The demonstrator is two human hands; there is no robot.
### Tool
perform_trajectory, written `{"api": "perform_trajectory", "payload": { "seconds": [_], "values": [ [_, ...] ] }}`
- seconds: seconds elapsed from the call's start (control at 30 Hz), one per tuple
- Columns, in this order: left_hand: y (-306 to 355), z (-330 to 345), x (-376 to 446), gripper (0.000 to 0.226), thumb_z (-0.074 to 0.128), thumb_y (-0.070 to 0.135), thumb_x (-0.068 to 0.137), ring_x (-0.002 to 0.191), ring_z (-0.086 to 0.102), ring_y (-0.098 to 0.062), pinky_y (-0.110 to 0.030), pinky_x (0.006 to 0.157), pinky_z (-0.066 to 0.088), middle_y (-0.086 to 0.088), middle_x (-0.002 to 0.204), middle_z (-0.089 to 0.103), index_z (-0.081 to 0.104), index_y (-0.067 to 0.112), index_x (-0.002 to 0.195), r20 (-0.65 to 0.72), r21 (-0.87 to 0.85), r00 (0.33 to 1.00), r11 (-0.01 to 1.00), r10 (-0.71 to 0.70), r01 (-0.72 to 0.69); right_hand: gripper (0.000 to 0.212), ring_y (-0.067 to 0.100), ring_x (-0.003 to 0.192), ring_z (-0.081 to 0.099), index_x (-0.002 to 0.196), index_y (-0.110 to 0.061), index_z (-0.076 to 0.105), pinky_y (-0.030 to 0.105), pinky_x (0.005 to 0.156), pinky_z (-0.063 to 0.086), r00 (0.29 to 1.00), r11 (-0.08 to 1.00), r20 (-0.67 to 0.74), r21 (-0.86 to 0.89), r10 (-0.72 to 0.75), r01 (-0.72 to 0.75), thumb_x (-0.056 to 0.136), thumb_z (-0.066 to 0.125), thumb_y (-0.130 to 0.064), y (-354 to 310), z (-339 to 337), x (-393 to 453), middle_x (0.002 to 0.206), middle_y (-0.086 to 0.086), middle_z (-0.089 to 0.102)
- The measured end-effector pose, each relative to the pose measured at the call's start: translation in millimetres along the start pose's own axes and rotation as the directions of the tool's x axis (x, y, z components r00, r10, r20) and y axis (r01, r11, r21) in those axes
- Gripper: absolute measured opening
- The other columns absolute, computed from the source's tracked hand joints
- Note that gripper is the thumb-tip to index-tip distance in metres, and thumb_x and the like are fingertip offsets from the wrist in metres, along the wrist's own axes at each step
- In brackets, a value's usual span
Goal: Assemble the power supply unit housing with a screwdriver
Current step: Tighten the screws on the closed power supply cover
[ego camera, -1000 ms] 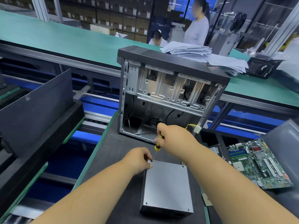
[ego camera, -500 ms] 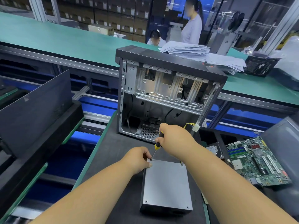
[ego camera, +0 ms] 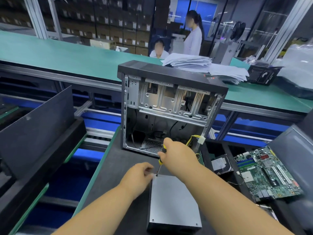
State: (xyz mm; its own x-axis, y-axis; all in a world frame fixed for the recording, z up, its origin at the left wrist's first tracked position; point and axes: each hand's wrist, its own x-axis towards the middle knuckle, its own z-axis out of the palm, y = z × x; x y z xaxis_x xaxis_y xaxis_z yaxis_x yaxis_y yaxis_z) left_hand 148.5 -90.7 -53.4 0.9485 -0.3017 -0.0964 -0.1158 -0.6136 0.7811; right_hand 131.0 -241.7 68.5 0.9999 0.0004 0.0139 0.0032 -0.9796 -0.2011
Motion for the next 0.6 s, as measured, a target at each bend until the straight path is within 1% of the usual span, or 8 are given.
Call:
{"api": "perform_trajectory", "payload": {
  "seconds": [0.03,0.07,0.13,0.2,0.3,0.37,0.5,0.6],
  "values": [
    [-7.0,-6.2,-0.1,0.024,0.064,0.024,0.089,0.093,0.06,-0.004,-0.018,0.084,0.046,0.013,0.106,0.063,0.064,0.03,0.113,-0.05,0.009,0.999,1.0,-0.02,0.02,0.024,0.025,0.073,0.05,0.093,-0.021,0.037,0.033,0.057,0.036,1.0,1.0,-0.016,0.014,0.001,-0.001,0.099,0.049,-0.04,1.5,-0.4,-3.2,0.071,-0.006,0.043],
    [-14.7,-13.9,-0.9,0.024,0.062,0.022,0.09,0.093,0.06,-0.006,-0.021,0.086,0.046,0.011,0.108,0.063,0.065,0.03,0.113,-0.095,0.024,0.994,0.998,-0.056,0.059,0.023,0.025,0.072,0.051,0.093,-0.02,0.038,0.033,0.056,0.037,0.999,0.999,-0.046,0.045,0.008,-0.006,0.099,0.048,-0.04,3.4,-1.0,-6.7,0.072,-0.005,0.047],
    [-32.6,-30.9,-4.2,0.018,0.061,0.021,0.091,0.09,0.06,-0.009,-0.022,0.082,0.046,0.01,0.104,0.065,0.066,0.033,0.102,-0.135,0.069,0.978,0.983,-0.158,0.169,0.021,0.025,0.069,0.055,0.092,-0.02,0.041,0.036,0.058,0.045,0.991,0.986,-0.123,0.167,0.044,-0.023,0.098,0.049,-0.038,7.8,-3.1,-13.8,0.074,-0.003,0.058],
    [-50.7,-43.9,-9.7,0.014,0.06,0.021,0.091,0.089,0.062,-0.011,-0.024,0.078,0.048,0.011,0.097,0.066,0.065,0.034,0.089,-0.118,0.144,0.958,0.95,-0.26,0.276,0.018,0.024,0.067,0.058,0.091,-0.021,0.043,0.039,0.061,0.051,0.982,0.951,-0.165,0.308,0.096,-0.042,0.098,0.05,-0.036,11.6,-4.5,-19.0,0.075,-0.002,0.065],
    [-68.9,-50.1,-20.1,0.011,0.063,0.02,0.088,0.086,0.064,-0.014,-0.024,0.077,0.052,0.009,0.091,0.069,0.067,0.029,0.084,-0.077,0.208,0.932,0.908,-0.355,0.363,0.015,0.022,0.068,0.059,0.089,-0.025,0.046,0.04,0.063,0.05,0.975,0.904,-0.158,0.42,0.156,-0.077,0.098,0.052,-0.035,14.3,-2.2,-24.4,0.075,-0.003,0.065],
    [-73.7,-47.7,-25.1,0.009,0.065,0.02,0.085,0.084,0.065,-0.013,-0.024,0.077,0.053,0.008,0.087,0.07,0.068,0.028,0.082,-0.06,0.221,0.923,0.897,-0.379,0.382,0.014,0.021,0.07,0.06,0.088,-0.028,0.047,0.039,0.062,0.051,0.975,0.88,-0.133,0.465,0.176,-0.095,0.097,0.053,-0.036,14.1,1.2,-27.5,0.078,-0.003,0.066],
    [-70.9,-35.4,-28.5,0.007,0.072,0.028,0.082,0.083,0.065,-0.013,-0.022,0.075,0.05,0.007,0.084,0.07,0.065,0.029,0.082,-0.034,0.215,0.932,0.908,-0.362,0.361,0.012,0.017,0.063,0.055,0.088,-0.032,0.046,0.035,0.057,0.049,0.972,0.851,-0.135,0.517,0.192,-0.096,0.096,0.051,-0.037,11.7,3.7,-32.0,0.083,-0.009,0.069],
    [-65.1,-25.3,-28.3,0.024,0.074,0.042,0.08,0.085,0.062,-0.015,-0.026,0.078,0.05,0.006,0.09,0.067,0.058,0.026,0.087,-0.024,0.312,0.944,0.895,-0.328,0.319,0.012,0.012,0.059,0.051,0.086,-0.033,0.045,0.028,0.053,0.042,0.97,0.832,-0.144,0.548,0.194,-0.085,0.097,0.051,-0.036,10.1,-0.4,-35.2,0.084,-0.015,0.07]
  ]
}}
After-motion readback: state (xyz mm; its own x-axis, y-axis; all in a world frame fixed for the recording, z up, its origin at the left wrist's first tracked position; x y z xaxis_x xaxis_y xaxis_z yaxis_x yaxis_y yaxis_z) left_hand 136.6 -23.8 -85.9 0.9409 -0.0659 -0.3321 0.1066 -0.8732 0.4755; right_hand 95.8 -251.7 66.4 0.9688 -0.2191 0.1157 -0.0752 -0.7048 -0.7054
